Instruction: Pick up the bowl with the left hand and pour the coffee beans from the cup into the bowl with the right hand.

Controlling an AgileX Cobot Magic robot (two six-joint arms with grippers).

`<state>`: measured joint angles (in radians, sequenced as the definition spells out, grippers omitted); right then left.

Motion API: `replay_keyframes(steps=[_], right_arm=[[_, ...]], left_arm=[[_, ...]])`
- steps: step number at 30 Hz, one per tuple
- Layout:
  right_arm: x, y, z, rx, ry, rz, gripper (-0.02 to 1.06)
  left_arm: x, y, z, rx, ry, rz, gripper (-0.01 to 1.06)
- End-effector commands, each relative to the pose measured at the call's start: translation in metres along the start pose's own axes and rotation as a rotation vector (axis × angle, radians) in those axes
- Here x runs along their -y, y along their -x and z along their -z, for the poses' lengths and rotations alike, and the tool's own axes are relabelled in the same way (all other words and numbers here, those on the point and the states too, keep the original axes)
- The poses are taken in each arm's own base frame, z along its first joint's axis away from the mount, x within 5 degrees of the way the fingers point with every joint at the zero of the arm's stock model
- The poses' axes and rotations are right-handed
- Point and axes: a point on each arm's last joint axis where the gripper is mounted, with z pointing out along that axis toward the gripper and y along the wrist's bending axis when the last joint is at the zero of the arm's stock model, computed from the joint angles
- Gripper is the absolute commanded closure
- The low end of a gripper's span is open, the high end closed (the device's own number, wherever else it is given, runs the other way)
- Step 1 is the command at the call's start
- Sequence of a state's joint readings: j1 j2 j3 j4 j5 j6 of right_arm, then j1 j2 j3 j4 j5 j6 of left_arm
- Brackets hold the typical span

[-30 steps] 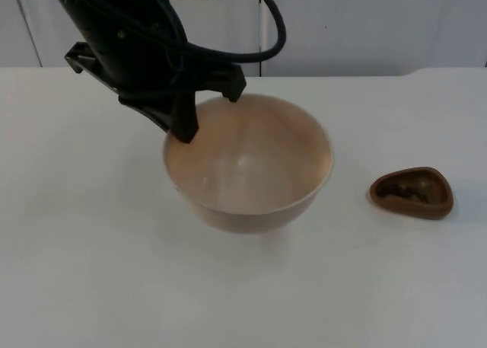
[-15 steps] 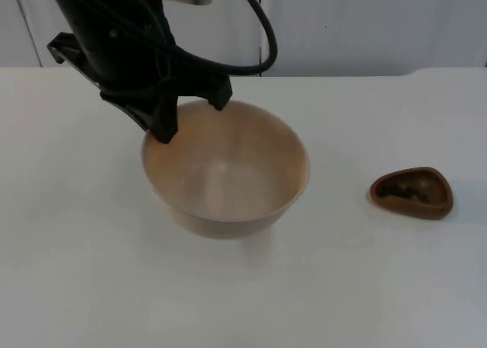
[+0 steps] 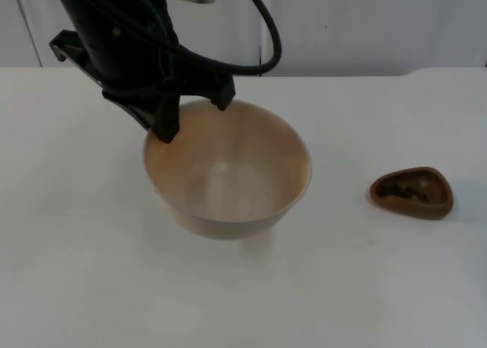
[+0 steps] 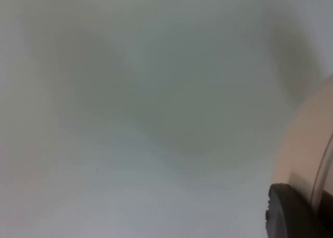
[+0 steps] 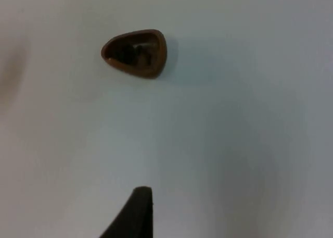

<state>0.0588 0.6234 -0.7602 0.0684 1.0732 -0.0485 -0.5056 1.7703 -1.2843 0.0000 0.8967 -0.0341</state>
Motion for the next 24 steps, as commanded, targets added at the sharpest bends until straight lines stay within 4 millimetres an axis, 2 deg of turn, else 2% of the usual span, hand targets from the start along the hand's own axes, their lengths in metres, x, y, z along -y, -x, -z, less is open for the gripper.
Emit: replay_keyframes(steps=[1, 2, 6, 7, 11, 12, 16, 17, 21, 24], right_arm=[[0.000, 0.024, -0.010, -0.025, 0.016, -0.007, -0.01], [0.000, 0.024, -0.010, -0.025, 0.016, -0.007, -0.01], [0.000, 0.056, -0.030, -0.083, 0.042, -0.007, -0.01], [0.000, 0.056, -0.030, -0.083, 0.042, -0.007, -0.01], [0.001, 0.088, -0.061, -0.143, 0.055, 0.004, -0.01], [0.001, 0.088, -0.061, -0.143, 0.055, 0.004, -0.01], [0.003, 0.112, -0.088, -0.193, 0.056, -0.001, -0.01], [0.003, 0.112, -0.088, -0.193, 0.056, -0.001, -0.01], [0.005, 0.131, -0.115, -0.239, 0.059, 0.013, -0.01], [0.006, 0.137, -0.124, -0.257, 0.062, 0.010, -0.01]], left_arm=[[0.002, 0.002, 0.007, 0.032, -0.003, 0.003, 1.05], [0.002, 0.002, 0.007, 0.032, -0.003, 0.003, 1.05], [0.003, 0.003, 0.007, 0.034, -0.009, 0.004, 1.05], [0.003, 0.003, 0.007, 0.034, -0.009, 0.004, 1.05], [0.003, 0.003, 0.007, 0.038, -0.009, 0.004, 1.05], [0.003, 0.003, 0.007, 0.038, -0.009, 0.004, 1.05], [0.003, 0.003, 0.007, 0.040, -0.009, 0.004, 1.05], [0.003, 0.003, 0.007, 0.040, -0.009, 0.004, 1.05], [0.003, 0.003, 0.007, 0.044, -0.016, 0.010, 1.05], [0.004, 0.003, 0.007, 0.042, -0.021, 0.014, 1.05]])
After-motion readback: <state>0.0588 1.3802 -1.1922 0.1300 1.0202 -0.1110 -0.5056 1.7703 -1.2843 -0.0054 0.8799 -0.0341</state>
